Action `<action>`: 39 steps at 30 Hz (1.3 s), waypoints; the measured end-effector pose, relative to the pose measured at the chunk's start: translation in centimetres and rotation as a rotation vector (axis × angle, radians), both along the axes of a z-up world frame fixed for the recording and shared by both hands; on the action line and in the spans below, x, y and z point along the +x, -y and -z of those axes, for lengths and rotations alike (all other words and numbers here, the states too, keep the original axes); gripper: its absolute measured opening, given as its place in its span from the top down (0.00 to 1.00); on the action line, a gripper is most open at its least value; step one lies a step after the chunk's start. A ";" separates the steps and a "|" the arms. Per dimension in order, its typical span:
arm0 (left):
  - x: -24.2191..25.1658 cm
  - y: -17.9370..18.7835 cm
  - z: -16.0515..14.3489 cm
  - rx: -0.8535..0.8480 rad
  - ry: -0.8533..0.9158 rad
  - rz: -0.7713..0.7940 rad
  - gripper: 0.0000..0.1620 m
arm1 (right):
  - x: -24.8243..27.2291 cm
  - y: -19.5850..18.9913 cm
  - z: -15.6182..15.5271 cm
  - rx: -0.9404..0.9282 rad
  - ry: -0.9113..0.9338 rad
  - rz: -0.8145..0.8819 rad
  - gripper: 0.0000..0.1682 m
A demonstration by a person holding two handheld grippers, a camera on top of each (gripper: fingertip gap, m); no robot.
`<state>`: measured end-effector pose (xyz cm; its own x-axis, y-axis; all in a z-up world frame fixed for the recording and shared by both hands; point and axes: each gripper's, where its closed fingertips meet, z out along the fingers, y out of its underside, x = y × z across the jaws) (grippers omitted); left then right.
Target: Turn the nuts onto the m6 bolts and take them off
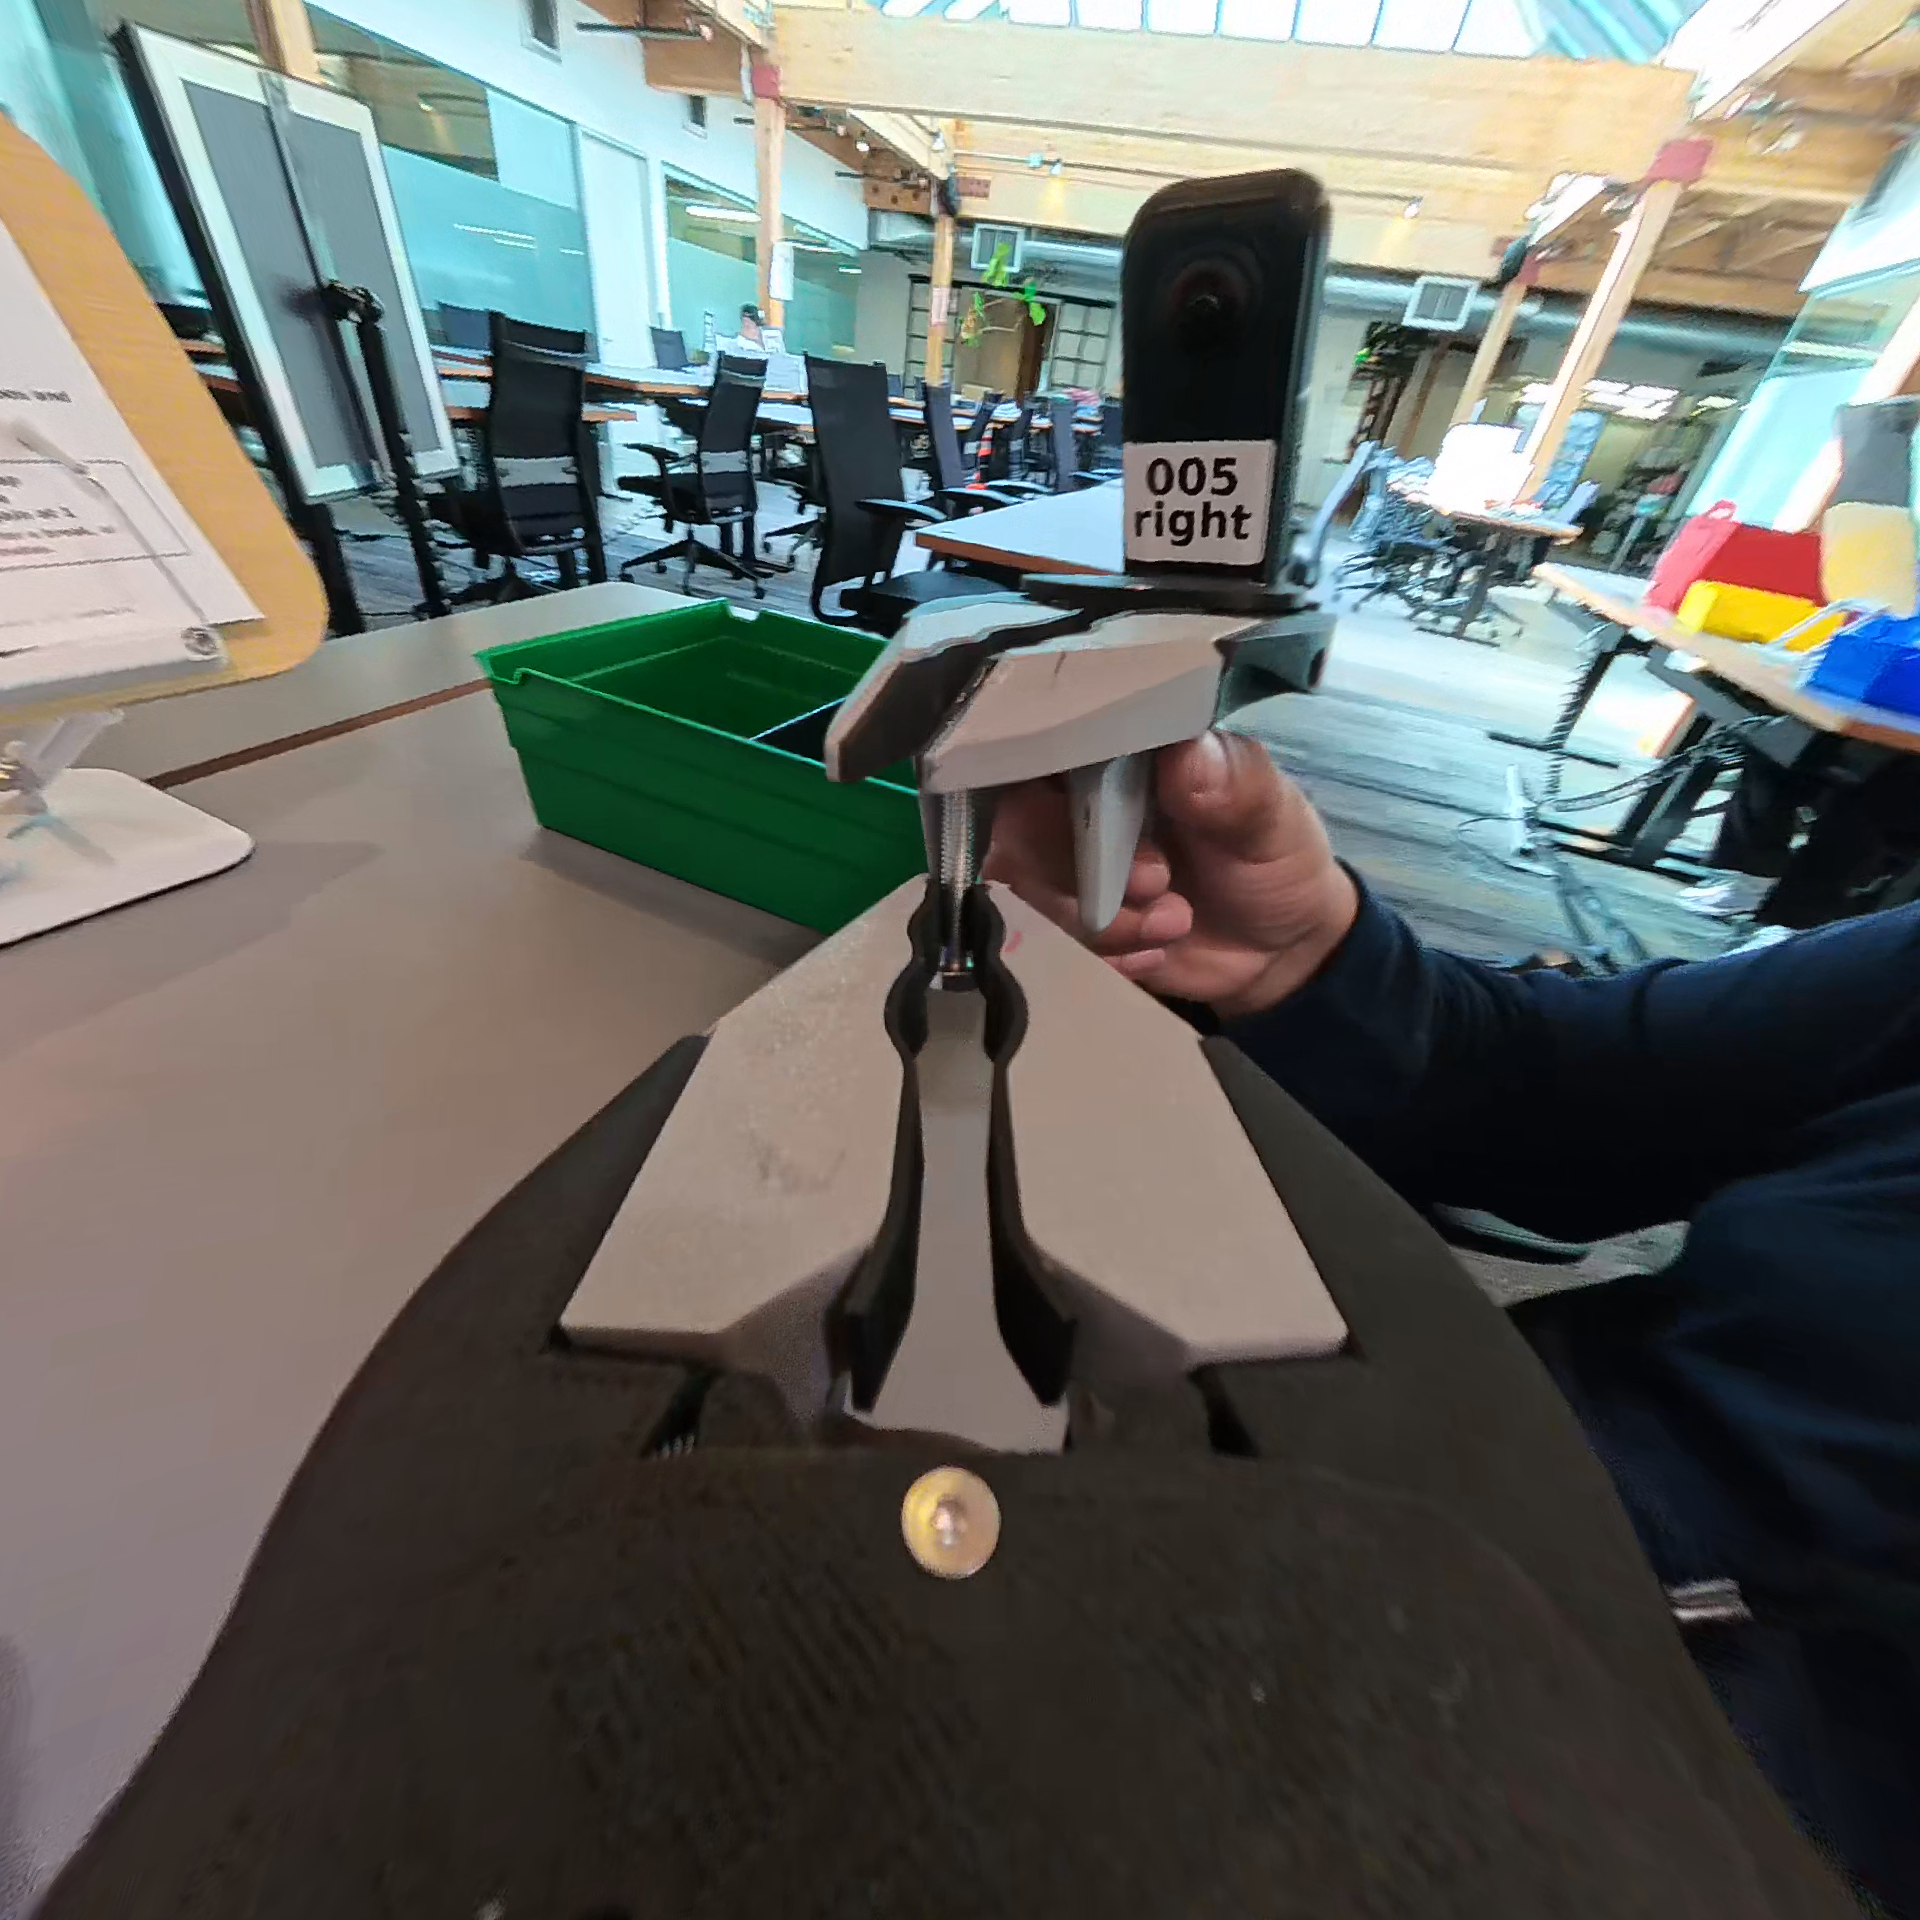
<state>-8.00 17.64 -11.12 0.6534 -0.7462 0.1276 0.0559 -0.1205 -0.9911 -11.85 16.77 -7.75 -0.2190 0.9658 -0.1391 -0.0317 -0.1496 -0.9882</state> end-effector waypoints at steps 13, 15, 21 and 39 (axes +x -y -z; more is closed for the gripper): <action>-2.5 -1.0 -1.1 0.082 -0.042 -0.183 0.98 | 0.9 -1.5 -0.6 0.045 -0.012 0.083 0.87; -2.6 -1.1 -1.1 0.087 -0.053 -0.198 0.98 | 0.8 -1.5 -0.5 0.044 -0.011 0.088 0.88; -1.8 -1.2 -0.4 0.079 -0.091 -0.194 0.98 | 0.2 -1.1 0.0 0.056 -0.004 0.091 0.92; -0.8 -1.1 0.3 0.074 -0.131 -0.165 0.98 | 0.1 -0.7 0.2 -0.009 0.004 0.015 0.96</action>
